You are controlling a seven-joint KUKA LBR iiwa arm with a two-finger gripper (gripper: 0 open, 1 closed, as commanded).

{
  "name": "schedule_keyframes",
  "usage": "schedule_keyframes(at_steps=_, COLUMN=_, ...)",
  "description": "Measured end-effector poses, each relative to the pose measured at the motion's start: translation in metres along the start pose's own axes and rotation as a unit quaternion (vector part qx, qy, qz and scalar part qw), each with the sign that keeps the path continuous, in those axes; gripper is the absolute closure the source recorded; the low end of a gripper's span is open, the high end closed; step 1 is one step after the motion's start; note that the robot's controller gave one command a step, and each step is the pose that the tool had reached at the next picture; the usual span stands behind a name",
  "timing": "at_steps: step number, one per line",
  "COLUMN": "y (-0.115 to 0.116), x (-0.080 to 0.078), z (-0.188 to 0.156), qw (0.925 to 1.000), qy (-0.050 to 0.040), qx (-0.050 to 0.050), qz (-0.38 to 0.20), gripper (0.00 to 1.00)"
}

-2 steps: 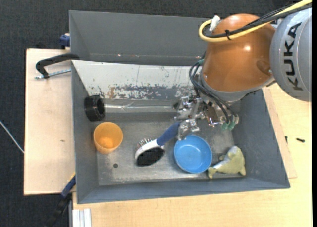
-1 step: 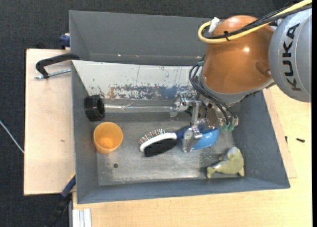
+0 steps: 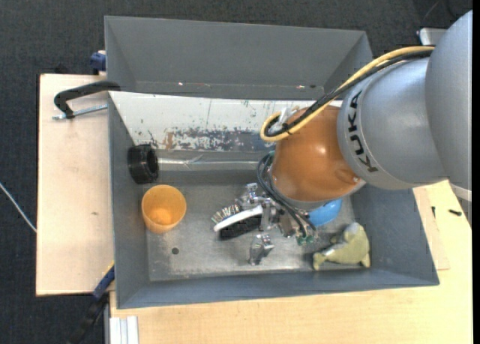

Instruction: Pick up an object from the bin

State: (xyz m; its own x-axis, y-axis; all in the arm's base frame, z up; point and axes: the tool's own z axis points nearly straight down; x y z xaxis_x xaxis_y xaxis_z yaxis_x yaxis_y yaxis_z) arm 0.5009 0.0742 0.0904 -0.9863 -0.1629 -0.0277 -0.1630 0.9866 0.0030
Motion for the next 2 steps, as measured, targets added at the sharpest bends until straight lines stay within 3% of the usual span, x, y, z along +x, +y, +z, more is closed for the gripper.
schedule_keyframes(at_steps=1, y=-0.001, x=-0.001, z=-0.003, qw=1.0000, qy=-0.0005, qx=0.001, qz=0.001, gripper=1.00)
schedule_keyframes(at_steps=2, y=-0.019, x=-0.015, z=-0.132, qw=0.9972, qy=0.0072, qx=0.001, qz=-0.074, gripper=1.00)
